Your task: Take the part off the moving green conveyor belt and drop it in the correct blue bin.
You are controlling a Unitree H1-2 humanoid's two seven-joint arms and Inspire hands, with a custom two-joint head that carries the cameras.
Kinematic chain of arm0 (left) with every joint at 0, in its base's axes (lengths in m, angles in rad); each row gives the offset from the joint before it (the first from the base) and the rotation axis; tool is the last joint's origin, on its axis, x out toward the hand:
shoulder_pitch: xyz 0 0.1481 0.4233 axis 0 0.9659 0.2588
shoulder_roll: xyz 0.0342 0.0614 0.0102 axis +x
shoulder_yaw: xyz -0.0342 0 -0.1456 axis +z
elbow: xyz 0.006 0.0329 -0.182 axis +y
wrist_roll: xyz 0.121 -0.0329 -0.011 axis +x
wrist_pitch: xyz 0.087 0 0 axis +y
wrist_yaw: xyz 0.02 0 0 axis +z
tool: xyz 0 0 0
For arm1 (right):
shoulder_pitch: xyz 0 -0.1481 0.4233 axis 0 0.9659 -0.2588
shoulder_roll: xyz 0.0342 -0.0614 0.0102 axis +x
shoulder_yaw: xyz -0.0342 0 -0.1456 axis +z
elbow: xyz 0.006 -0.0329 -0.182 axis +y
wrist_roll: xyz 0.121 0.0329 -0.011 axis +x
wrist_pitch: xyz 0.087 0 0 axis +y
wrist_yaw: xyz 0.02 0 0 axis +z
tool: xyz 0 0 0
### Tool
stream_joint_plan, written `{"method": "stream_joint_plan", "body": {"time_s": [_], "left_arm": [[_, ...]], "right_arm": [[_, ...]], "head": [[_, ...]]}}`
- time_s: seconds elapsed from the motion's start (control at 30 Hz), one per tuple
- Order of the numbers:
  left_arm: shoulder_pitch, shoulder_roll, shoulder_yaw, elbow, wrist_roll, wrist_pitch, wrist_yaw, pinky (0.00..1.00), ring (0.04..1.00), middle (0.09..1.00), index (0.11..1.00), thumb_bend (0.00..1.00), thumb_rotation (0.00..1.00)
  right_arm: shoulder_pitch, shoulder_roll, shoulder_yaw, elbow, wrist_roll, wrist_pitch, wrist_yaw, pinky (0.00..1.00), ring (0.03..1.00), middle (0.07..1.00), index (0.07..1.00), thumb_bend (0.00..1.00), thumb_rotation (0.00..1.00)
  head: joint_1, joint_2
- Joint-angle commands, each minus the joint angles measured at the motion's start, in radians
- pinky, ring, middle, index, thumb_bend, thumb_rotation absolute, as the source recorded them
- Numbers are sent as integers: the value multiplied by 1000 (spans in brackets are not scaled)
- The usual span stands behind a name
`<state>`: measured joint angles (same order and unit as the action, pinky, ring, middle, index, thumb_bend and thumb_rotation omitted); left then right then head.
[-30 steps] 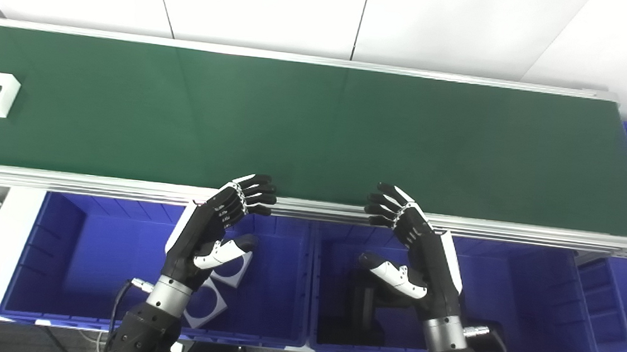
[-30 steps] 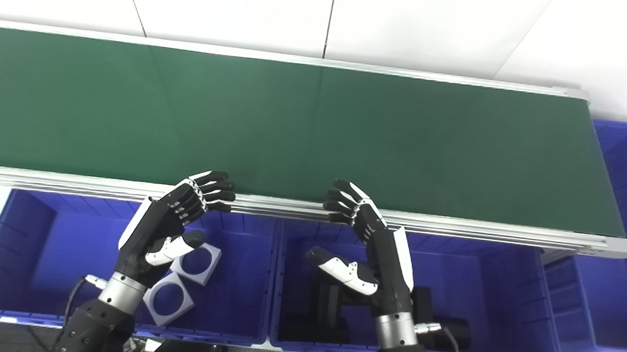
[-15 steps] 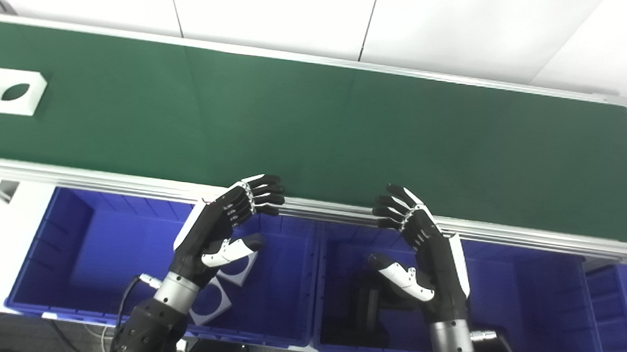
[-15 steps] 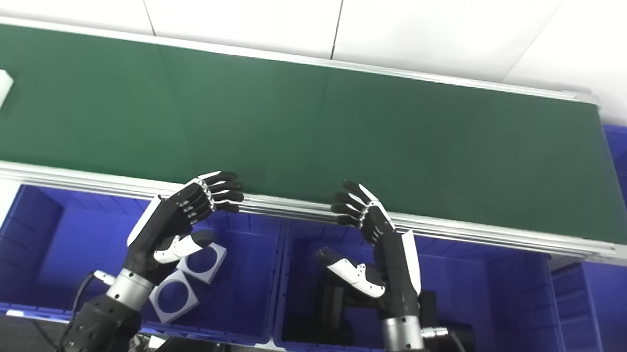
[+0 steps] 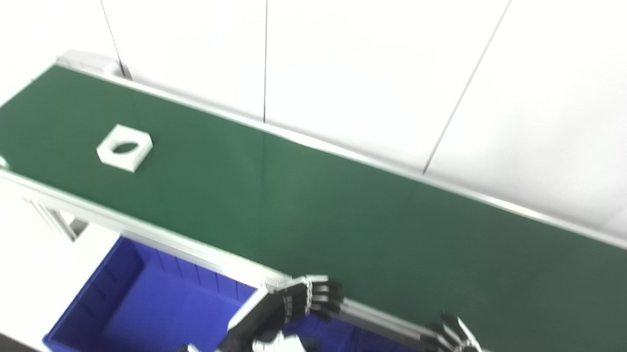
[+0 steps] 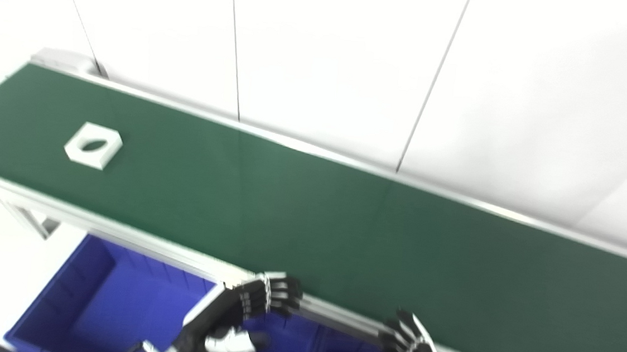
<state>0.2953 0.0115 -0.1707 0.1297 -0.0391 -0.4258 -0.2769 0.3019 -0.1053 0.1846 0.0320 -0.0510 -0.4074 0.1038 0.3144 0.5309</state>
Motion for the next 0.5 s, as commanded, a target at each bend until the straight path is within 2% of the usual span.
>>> {"method": "stream_joint_plan", "body": {"time_s": [0.0, 0.17, 0.47], "left_arm": [[-18, -6, -8, -6, 9, -42, 9, 662, 707, 754, 774, 823, 518], [-29, 1, -11, 3, 7, -42, 6, 651, 699, 748, 769, 846, 517], [-38, 11, -13, 6, 9, -43, 4, 641, 688, 741, 765, 841, 484]], "right_arm": [[-12, 3, -4, -6, 17, -61, 3, 649, 718, 777, 856, 686, 561], [-20, 4, -3, 14, 15, -62, 0, 642, 716, 774, 854, 686, 575], [-23, 9, -3, 18, 16, -62, -3, 628, 711, 774, 852, 694, 574]], "head": [[0, 1], [15, -30], [18, -32]]}}
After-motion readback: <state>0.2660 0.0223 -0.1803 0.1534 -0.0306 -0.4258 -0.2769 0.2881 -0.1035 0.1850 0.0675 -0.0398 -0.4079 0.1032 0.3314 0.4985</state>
